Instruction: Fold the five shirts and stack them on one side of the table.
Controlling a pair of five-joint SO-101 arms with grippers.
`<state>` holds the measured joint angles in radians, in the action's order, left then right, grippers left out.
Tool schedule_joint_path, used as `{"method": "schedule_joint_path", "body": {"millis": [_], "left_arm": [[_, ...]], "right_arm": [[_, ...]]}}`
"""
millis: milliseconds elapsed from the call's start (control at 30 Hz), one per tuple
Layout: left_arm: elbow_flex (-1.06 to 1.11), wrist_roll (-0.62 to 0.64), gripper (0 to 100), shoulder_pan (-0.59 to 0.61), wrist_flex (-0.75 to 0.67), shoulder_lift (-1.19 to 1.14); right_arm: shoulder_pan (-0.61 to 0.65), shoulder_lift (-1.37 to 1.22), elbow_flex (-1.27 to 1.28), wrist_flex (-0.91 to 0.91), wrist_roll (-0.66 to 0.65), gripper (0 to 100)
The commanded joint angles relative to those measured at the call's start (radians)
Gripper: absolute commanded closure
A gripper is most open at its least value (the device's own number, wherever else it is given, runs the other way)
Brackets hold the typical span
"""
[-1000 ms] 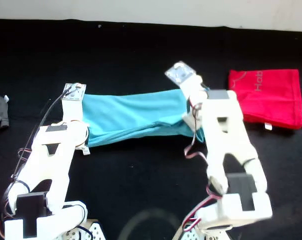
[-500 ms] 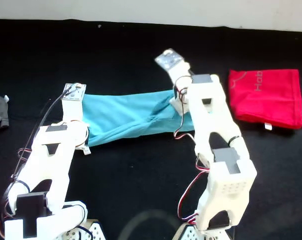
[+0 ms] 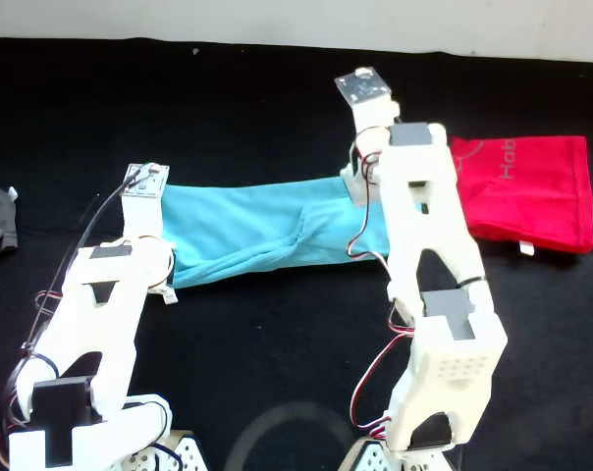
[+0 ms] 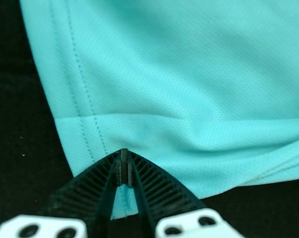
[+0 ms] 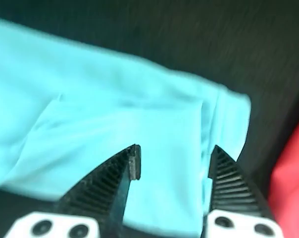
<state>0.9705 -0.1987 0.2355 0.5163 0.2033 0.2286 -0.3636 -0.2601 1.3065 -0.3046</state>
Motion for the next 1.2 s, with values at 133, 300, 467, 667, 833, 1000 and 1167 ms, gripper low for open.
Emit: {"method": "schedule_joint_path", "body": {"millis": [133, 300, 467, 667, 833, 1000, 1167], "left_arm": [[0.002, -0.002, 99, 0.010, -0.023, 0.008], [0.002, -0.002, 99, 0.010, -0.023, 0.008], [0.002, -0.002, 99, 0.010, -0.023, 0.008], [0.002, -0.002, 99, 0.010, -0.023, 0.008], [0.002, -0.002, 99, 0.010, -0.023, 0.008], [0.002, -0.002, 99, 0.010, -0.023, 0.008], [0.002, -0.002, 99, 0.010, -0.023, 0.008]], "right_arm": [[0.004, 0.005, -0.027, 0.160, -0.031, 99.1], [0.007, 0.010, 0.165, -0.097, -0.084, 98.9], [0.004, 0.005, 0.325, -0.257, -0.087, 98.9], [-0.061, 0.015, 0.381, -0.242, -0.130, 99.0], [-0.038, 0.091, 0.317, -0.148, -0.140, 99.0], [0.051, 0.285, 0.312, -0.127, -0.135, 99.0], [0.176, 0.341, 0.314, -0.136, 0.021, 99.0]]}}
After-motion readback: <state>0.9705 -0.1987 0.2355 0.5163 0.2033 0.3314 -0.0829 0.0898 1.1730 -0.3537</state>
